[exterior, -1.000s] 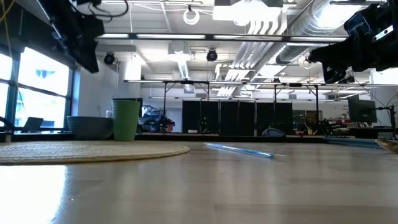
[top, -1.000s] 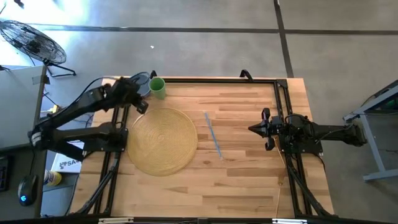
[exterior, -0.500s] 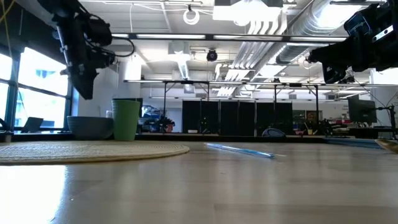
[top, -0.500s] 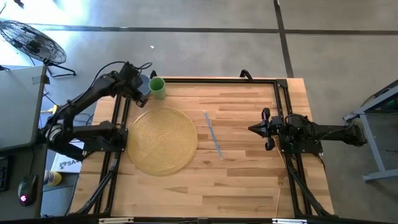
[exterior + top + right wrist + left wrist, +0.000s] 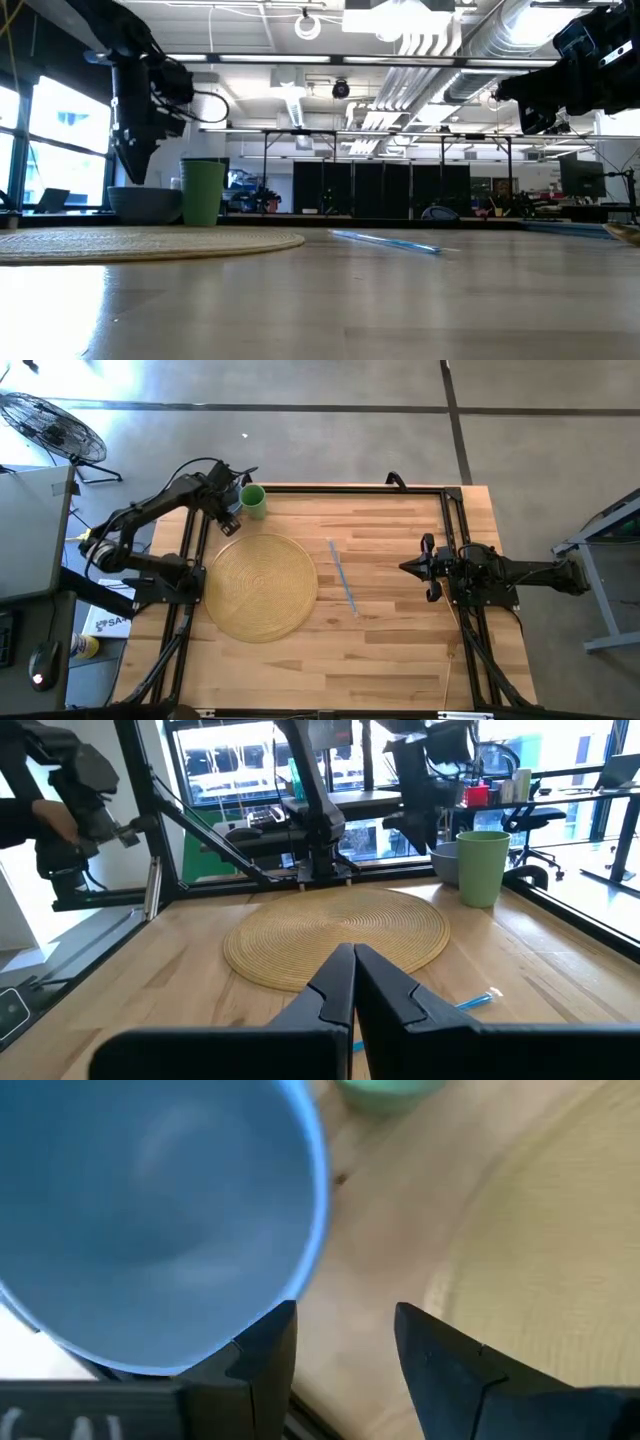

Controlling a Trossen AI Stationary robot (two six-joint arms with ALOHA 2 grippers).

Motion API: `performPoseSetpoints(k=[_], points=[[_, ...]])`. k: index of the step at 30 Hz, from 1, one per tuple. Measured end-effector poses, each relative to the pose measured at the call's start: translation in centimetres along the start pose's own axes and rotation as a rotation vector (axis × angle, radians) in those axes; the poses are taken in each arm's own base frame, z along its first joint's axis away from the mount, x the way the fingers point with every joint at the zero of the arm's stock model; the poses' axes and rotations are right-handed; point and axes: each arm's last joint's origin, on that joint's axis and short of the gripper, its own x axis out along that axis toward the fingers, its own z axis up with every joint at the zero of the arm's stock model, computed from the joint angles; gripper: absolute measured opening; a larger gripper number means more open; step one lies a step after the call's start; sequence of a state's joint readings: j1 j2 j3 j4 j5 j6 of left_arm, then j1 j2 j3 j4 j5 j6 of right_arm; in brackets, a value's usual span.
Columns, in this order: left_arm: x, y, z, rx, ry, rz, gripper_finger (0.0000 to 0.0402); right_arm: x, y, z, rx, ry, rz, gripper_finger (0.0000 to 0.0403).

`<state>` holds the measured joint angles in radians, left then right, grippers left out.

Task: Pick & Place Utensil
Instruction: Put the blue bowl on the brown mat

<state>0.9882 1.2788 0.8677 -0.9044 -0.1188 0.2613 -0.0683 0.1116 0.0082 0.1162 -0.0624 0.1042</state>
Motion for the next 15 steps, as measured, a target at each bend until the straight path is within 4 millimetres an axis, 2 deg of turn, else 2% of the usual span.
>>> performPoseSetpoints(k=[5,11,15], points=[[0.9,0.1,0.7,0.001,0.004,0.024,0.0166,0.0,0.0,0.0,0.000,0.000,0.001,0.0000],[-0.1,-0.9,1.5,0.051,-0.032,0.023,0.0166,0.0,0.0,0.0,0.000,0.000,0.000,0.0000],[0.0,-1.0,1.8,0.061,-0.038,0.044,0.0166,0.0,0.0,0.0,0.000,0.000,0.000,0.0000]])
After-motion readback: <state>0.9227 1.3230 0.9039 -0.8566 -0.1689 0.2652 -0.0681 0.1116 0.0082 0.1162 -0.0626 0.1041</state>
